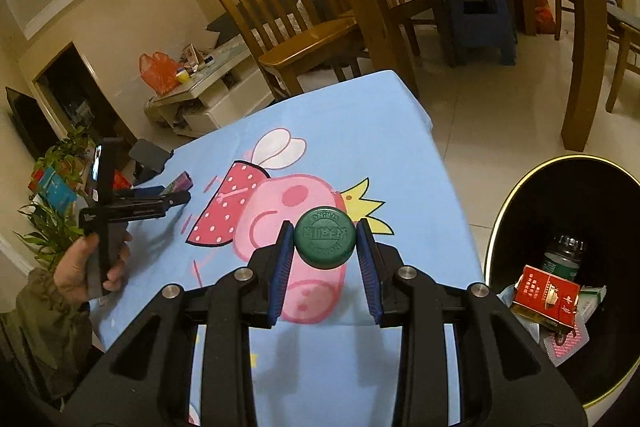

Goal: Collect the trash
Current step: 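Grasp the green bottle cap with the right tool while the left tool grasps the Doublemint gum pack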

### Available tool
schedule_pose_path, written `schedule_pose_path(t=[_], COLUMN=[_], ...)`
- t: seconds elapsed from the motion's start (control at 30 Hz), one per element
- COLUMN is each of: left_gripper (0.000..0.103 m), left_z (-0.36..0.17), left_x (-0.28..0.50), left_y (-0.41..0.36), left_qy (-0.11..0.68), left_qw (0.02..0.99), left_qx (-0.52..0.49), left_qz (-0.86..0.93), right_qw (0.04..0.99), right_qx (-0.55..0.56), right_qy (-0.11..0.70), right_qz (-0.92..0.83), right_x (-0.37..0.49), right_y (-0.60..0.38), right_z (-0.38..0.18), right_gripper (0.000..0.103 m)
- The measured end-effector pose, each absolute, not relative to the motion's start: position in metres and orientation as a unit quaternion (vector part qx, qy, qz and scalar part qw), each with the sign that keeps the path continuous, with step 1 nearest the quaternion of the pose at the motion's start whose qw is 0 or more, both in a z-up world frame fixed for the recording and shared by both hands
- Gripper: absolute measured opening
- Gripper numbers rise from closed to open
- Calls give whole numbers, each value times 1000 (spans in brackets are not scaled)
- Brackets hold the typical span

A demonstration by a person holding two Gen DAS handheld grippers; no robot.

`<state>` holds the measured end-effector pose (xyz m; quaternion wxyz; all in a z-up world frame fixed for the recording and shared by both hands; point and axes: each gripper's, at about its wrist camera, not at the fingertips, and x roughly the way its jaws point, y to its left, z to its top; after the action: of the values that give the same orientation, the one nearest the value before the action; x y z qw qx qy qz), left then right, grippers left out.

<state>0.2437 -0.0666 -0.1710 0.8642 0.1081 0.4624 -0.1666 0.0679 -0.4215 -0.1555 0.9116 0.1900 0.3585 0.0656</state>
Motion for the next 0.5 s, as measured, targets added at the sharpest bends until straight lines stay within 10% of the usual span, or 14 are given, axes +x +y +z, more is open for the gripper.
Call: schedule_pose_path(t=[0.1,0.5], left_gripper=[35,29], left_z=[-167,-166], left_x=[231,125], left_y=[-72,-81], left_qy=[443,451], left_qw=[870,865], left_qx=[116,81], left_qz=[-185,-207], right_qw=[913,919], right_qx=[195,161], right_qy=[353,356], right_qz=[68,52], right_x=[69,66], right_y=[-422,-417], right_z=[-153,-151], right_gripper=[32,32])
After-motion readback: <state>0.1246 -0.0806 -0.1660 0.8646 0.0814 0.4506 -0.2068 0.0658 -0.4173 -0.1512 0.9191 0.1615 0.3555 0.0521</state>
